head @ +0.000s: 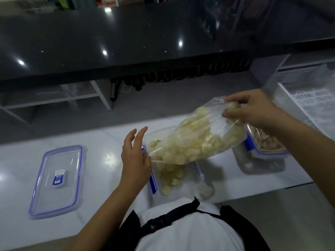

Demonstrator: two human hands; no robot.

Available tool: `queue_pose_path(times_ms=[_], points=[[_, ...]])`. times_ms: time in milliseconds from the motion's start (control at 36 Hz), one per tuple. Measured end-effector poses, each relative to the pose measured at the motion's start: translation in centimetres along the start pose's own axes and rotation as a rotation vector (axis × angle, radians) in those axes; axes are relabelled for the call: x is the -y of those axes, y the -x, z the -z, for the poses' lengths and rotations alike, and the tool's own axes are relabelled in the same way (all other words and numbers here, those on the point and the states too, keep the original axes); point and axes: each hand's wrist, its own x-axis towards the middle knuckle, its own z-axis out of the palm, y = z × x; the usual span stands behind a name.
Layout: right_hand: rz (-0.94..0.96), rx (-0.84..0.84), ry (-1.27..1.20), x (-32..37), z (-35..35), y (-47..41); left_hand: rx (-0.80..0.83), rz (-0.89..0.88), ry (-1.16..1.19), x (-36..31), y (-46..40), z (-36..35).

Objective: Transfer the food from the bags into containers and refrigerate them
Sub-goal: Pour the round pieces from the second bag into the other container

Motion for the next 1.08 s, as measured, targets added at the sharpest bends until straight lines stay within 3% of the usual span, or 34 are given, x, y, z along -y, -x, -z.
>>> queue_pose_path(times_ms=[194, 361, 694, 806, 944, 1083], points=[[-0.131, 0.165, 0.063, 1.2, 1.4, -1.1, 0.004, -0.049, -0.029, 0.0, 0.1, 0.0], [-0.121, 0.194, 0.02, 2.7, 1.5, -0.5, -0.004, -0.057, -0.01, 0.1, 0.0, 0.1], [0.034, 0.118, -0.09, 3.6, 1.6, 1.3, 0.044, -0.023, 0.023, 0.6, 1.2, 0.0], [0.101, 0.17, -0.003, 4.3, 0.1, 2.2, 0.07, -0.009, -0.001, 1.0, 1.5, -0.5], [0.186, 0.106, -0.131, 6.5, 0.3, 2.5, 0.068, -0.001, 0.026, 1.7, 1.4, -0.7], [0.286, 0.223, -0.014, 7.1, -3.4, 4.0, 0.128, 0.056, 0.017, 2.7, 1.5, -0.6]])
